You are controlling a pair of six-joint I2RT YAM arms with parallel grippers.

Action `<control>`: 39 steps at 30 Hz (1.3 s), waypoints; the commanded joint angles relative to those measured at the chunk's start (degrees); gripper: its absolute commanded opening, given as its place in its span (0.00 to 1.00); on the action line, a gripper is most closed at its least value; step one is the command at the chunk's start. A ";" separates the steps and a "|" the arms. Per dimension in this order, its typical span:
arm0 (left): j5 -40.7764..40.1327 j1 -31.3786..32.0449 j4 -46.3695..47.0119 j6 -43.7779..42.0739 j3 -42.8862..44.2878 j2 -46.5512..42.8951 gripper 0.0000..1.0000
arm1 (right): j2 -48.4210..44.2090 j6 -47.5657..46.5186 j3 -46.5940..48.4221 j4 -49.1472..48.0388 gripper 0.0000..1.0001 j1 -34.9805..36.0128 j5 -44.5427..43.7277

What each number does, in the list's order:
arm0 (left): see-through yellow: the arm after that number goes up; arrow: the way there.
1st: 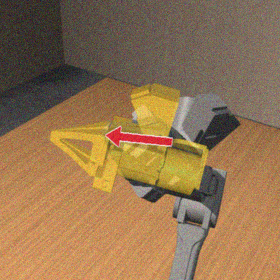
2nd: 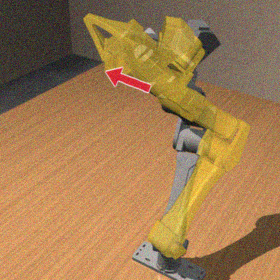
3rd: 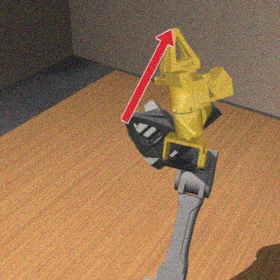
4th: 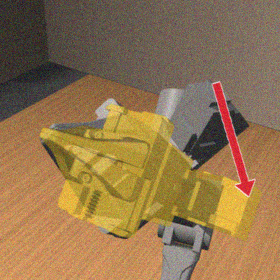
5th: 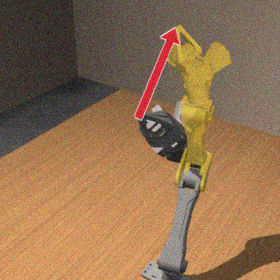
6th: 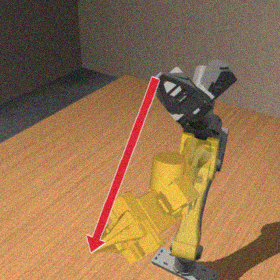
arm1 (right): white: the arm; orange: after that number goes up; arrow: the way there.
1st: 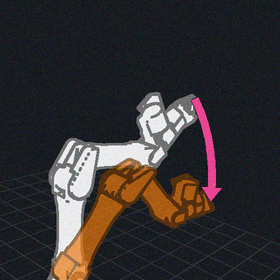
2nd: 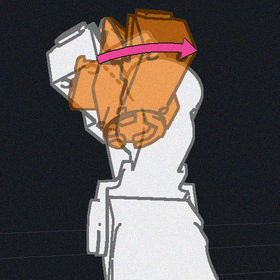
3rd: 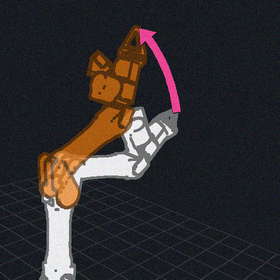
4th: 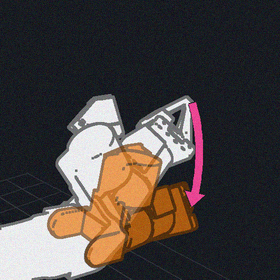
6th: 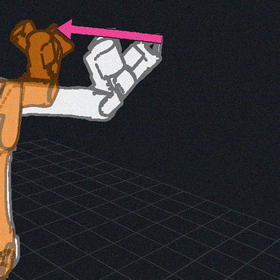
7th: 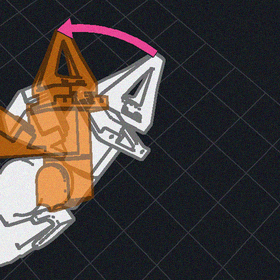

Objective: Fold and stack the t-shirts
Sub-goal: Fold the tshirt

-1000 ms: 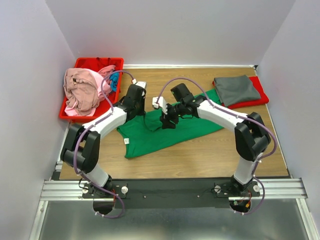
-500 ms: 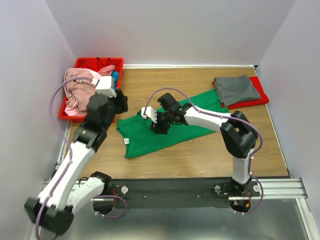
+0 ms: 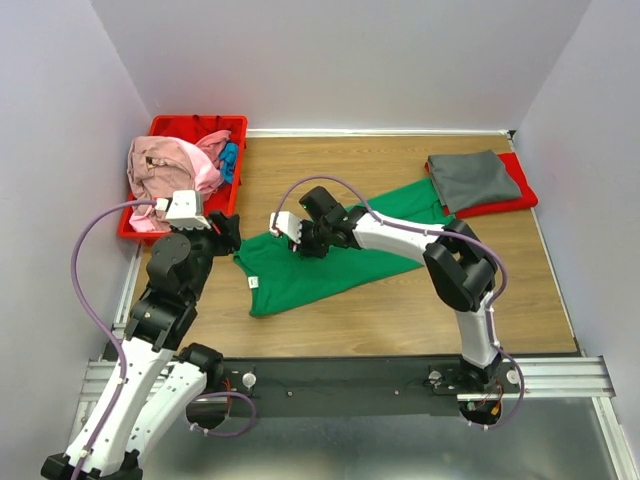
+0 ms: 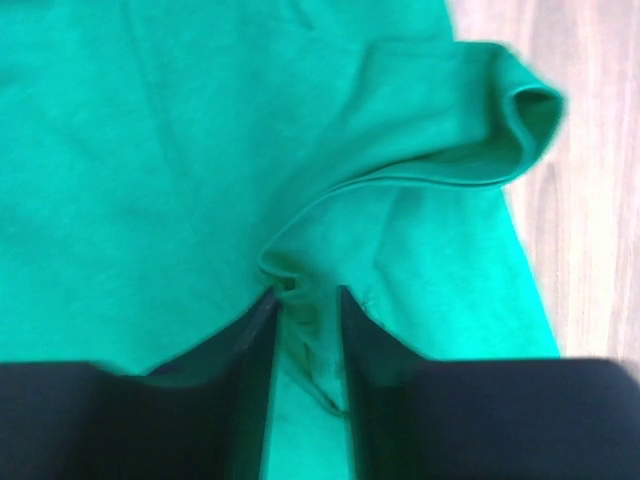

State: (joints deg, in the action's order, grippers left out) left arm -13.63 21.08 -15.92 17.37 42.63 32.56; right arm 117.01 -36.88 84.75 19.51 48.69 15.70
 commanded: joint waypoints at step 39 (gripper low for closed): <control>1.24 -0.08 2.74 -0.84 -1.67 -3.73 0.63 | -20.77 -18.93 -24.89 8.18 0.84 -5.09 10.23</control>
State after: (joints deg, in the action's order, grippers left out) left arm -13.32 21.06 -14.66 17.15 41.63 29.78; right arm 95.57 -53.93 61.17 27.24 43.57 27.86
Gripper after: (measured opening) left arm 0.633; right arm 0.862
